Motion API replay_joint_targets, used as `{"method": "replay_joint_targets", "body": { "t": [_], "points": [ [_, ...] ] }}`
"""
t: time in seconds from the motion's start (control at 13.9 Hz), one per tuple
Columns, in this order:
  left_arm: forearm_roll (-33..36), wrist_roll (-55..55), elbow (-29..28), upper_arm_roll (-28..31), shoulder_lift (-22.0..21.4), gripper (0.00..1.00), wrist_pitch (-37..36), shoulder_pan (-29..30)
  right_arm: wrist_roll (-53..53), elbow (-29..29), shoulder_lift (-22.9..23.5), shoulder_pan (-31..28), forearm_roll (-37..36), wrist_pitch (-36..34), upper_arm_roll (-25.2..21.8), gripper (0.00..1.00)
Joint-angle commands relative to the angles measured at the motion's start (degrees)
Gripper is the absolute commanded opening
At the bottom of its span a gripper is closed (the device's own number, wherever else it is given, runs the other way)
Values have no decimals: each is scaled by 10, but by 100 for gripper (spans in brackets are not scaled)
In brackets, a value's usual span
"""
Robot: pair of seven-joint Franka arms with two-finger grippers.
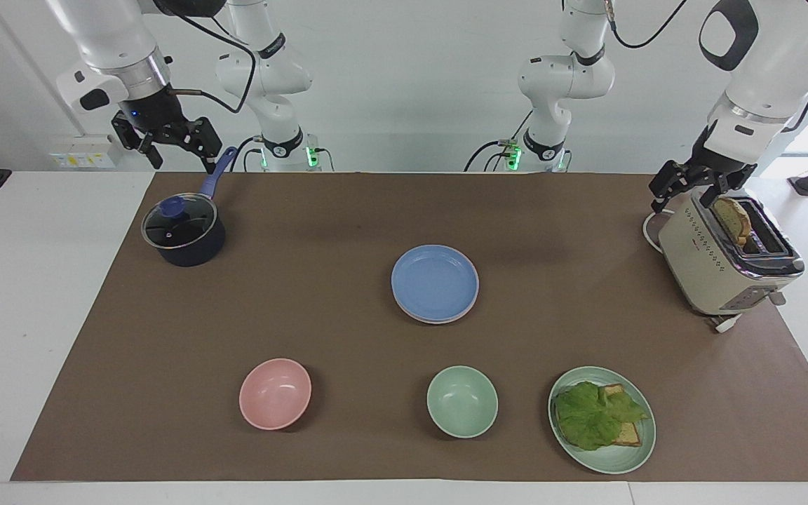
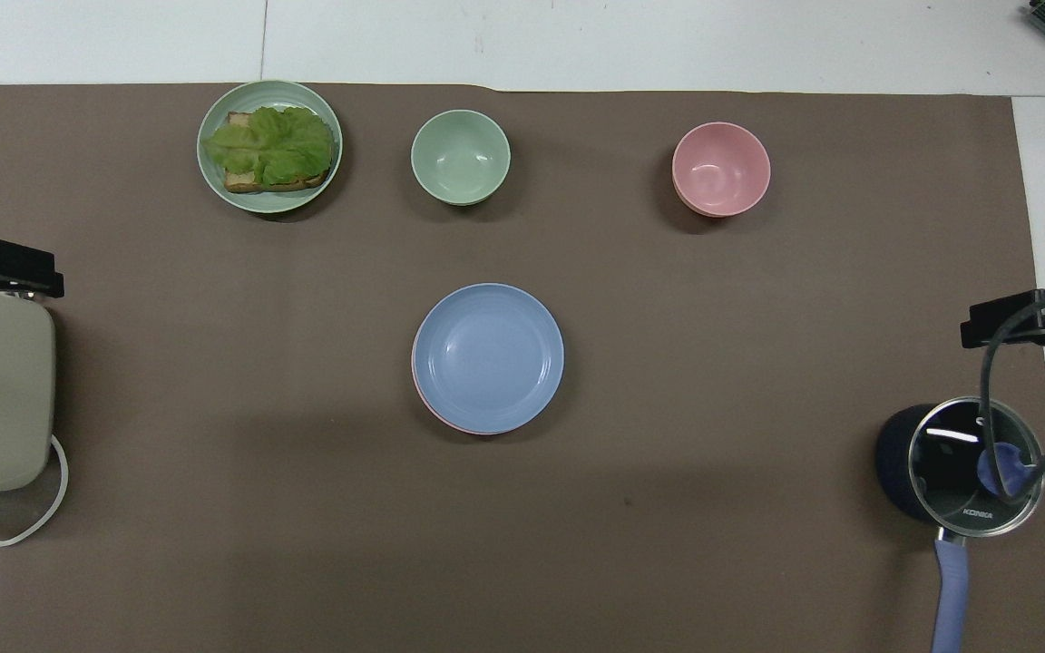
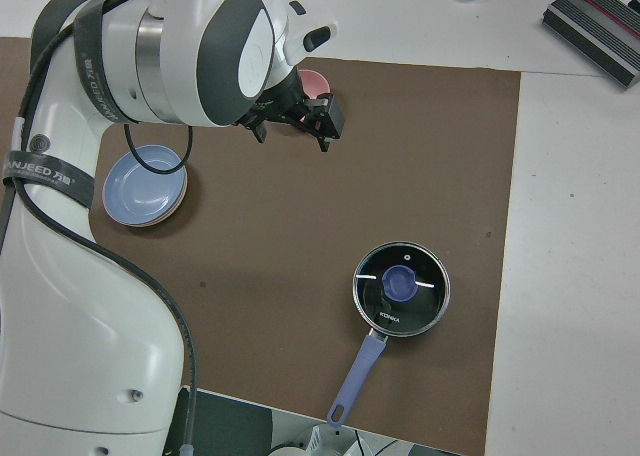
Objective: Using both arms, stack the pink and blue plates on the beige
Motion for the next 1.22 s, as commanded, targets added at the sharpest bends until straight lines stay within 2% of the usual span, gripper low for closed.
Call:
{"method": "replay_joint_targets", "body": {
  "t": [0.0,0.36,0.65,1.15],
  "points": [
    [4,0,2,-1,-4,100,-8,1,-17,-26,-18,-3,1,11,1,100],
    [4,1,2,-1,-4,100,-8,1,25,-23,-17,-4,1,8,1,100],
    [4,1,2,-1,-4,100,-8,1,-31,-24,-17,-6,1,7,0,100],
    [4,1,2,-1,-4,100,-8,1,-30,-25,-18,-6,1,8,0,100]
  ]
}}
